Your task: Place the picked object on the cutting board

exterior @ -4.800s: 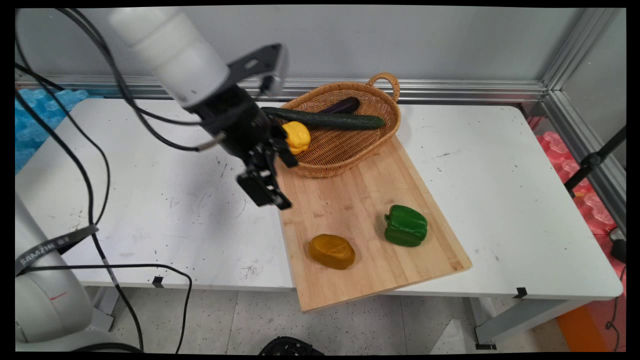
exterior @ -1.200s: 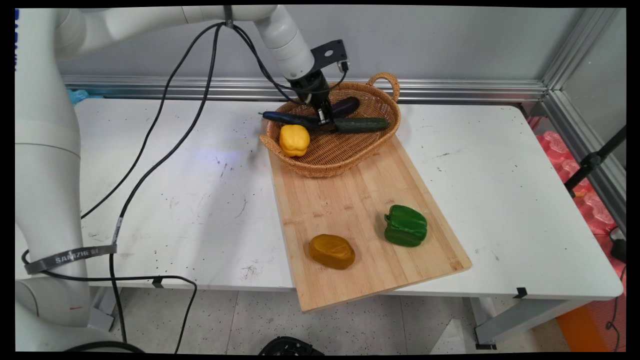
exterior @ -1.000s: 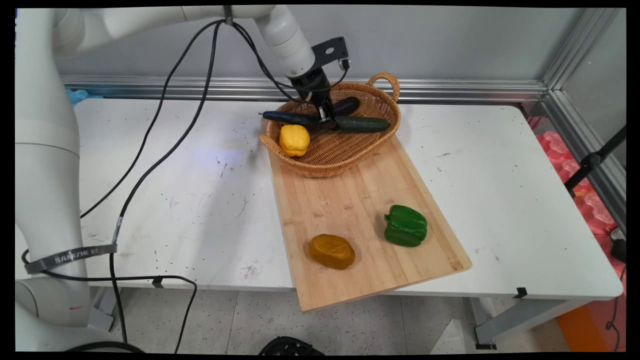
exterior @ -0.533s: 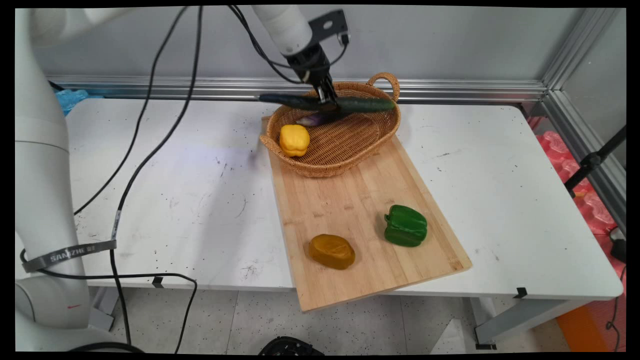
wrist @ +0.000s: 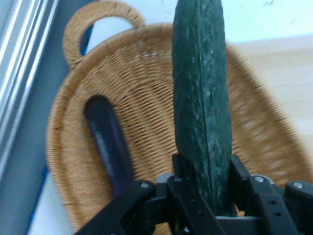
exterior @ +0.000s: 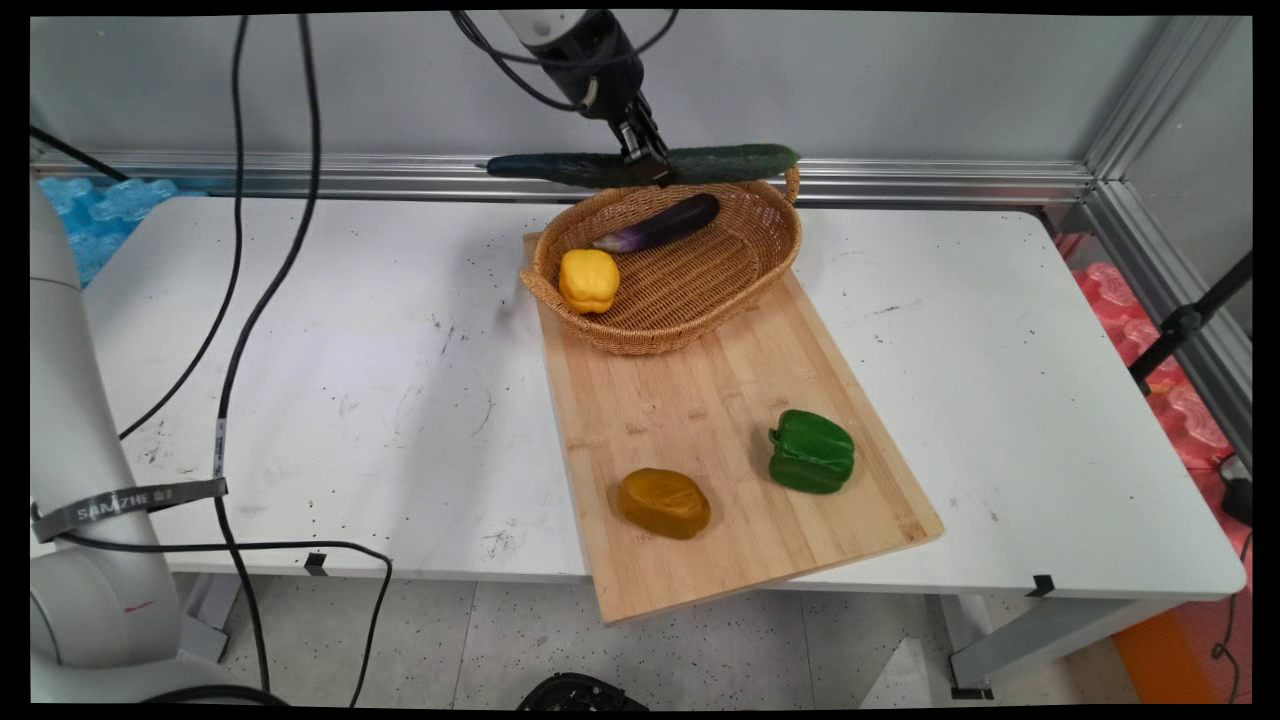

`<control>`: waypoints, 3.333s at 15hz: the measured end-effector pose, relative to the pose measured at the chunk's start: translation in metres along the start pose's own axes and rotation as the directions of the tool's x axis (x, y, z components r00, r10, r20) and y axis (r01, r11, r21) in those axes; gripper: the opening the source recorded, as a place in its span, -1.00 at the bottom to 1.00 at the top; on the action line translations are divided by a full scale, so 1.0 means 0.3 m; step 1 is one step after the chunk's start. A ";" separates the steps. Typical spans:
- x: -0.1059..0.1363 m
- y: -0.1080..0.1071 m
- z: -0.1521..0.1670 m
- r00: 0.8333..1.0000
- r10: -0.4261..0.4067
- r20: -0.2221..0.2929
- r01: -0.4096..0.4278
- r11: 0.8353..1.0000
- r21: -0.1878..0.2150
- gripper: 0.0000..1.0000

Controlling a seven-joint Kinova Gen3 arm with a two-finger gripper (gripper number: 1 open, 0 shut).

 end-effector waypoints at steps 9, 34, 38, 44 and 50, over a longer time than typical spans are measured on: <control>0.025 0.281 -0.091 0.981 -0.183 -0.061 0.179 0.982 -0.068 -1.00; -0.038 0.553 0.413 0.984 -0.175 0.031 0.177 0.977 -0.121 -1.00; -0.033 0.569 0.453 0.986 -0.161 0.048 0.166 0.979 -0.123 -1.00; -0.033 0.591 0.504 0.988 -0.134 0.079 0.143 0.982 -0.125 -1.00; -0.042 0.599 0.526 0.989 -0.108 0.101 0.121 0.985 -0.123 1.00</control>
